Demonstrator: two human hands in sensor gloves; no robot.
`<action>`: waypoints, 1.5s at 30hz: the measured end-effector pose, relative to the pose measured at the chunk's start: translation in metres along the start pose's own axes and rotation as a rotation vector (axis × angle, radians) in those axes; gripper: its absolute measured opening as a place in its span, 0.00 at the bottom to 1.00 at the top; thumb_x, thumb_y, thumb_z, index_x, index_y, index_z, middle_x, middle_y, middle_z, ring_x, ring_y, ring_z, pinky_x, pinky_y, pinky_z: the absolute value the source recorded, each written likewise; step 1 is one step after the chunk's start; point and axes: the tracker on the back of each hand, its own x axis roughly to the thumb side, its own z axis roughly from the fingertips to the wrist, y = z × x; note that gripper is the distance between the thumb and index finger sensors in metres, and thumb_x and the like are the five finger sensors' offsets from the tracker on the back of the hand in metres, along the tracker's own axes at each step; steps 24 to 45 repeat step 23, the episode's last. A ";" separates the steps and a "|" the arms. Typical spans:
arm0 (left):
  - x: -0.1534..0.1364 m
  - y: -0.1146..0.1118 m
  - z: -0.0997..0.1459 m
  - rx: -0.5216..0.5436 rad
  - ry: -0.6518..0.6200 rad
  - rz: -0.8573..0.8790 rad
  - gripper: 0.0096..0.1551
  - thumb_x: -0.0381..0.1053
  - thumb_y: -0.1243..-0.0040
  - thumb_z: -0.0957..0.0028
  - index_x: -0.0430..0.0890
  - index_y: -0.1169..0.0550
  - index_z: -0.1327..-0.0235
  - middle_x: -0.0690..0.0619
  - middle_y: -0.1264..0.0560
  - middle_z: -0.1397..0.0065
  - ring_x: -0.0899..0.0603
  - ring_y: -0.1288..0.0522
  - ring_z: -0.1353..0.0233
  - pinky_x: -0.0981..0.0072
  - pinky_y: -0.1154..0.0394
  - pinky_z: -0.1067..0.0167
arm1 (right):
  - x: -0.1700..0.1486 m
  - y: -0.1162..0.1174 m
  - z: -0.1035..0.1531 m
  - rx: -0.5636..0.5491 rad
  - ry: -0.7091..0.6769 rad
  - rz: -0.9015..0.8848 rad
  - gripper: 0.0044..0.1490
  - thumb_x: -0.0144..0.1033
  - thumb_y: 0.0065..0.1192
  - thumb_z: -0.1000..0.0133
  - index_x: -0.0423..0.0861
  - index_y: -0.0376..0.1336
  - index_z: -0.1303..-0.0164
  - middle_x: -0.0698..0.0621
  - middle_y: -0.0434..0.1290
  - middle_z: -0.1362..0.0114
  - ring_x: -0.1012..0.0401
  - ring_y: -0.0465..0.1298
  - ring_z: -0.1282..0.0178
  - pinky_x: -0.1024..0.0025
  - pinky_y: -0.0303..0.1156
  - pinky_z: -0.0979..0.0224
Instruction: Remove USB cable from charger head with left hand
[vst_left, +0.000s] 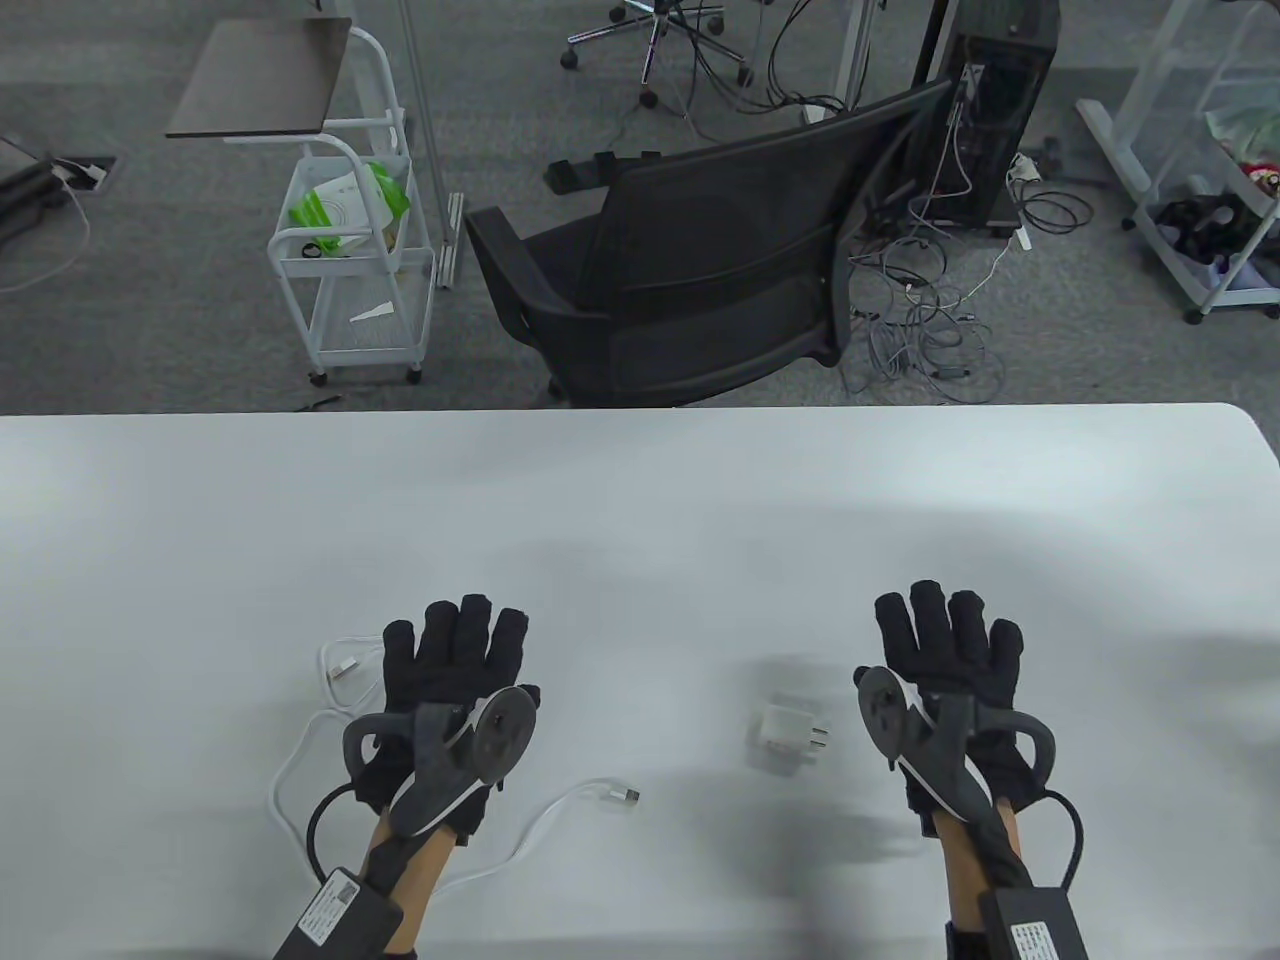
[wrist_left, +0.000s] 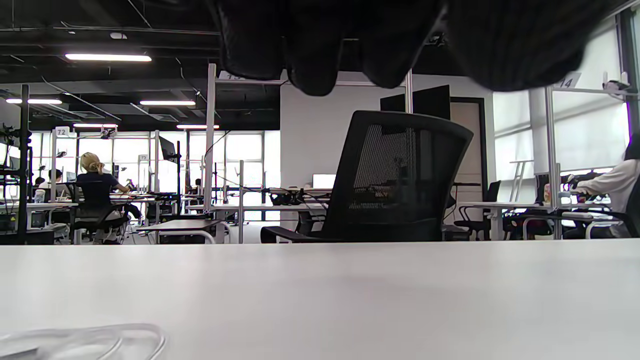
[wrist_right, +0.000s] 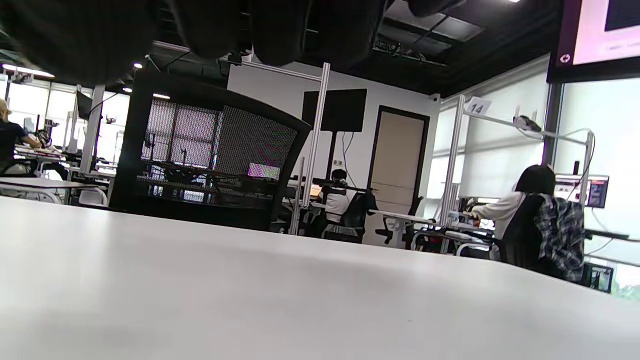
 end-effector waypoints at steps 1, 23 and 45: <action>0.000 -0.002 0.000 -0.011 0.001 0.004 0.45 0.67 0.40 0.67 0.63 0.28 0.28 0.54 0.31 0.16 0.39 0.33 0.16 0.34 0.47 0.20 | 0.001 0.002 0.000 0.007 -0.003 0.019 0.47 0.64 0.60 0.59 0.67 0.52 0.26 0.60 0.55 0.14 0.51 0.58 0.11 0.40 0.50 0.16; -0.004 -0.021 -0.001 -0.163 0.017 0.015 0.44 0.67 0.41 0.67 0.63 0.28 0.29 0.53 0.31 0.17 0.38 0.32 0.17 0.33 0.47 0.21 | 0.004 0.011 0.002 0.076 -0.038 0.061 0.47 0.64 0.60 0.59 0.66 0.53 0.27 0.59 0.57 0.15 0.52 0.60 0.12 0.39 0.52 0.17; -0.004 -0.021 -0.001 -0.163 0.017 0.015 0.44 0.67 0.41 0.67 0.63 0.28 0.29 0.53 0.31 0.17 0.38 0.32 0.17 0.33 0.47 0.21 | 0.004 0.011 0.002 0.076 -0.038 0.061 0.47 0.64 0.60 0.59 0.66 0.53 0.27 0.59 0.57 0.15 0.52 0.60 0.12 0.39 0.52 0.17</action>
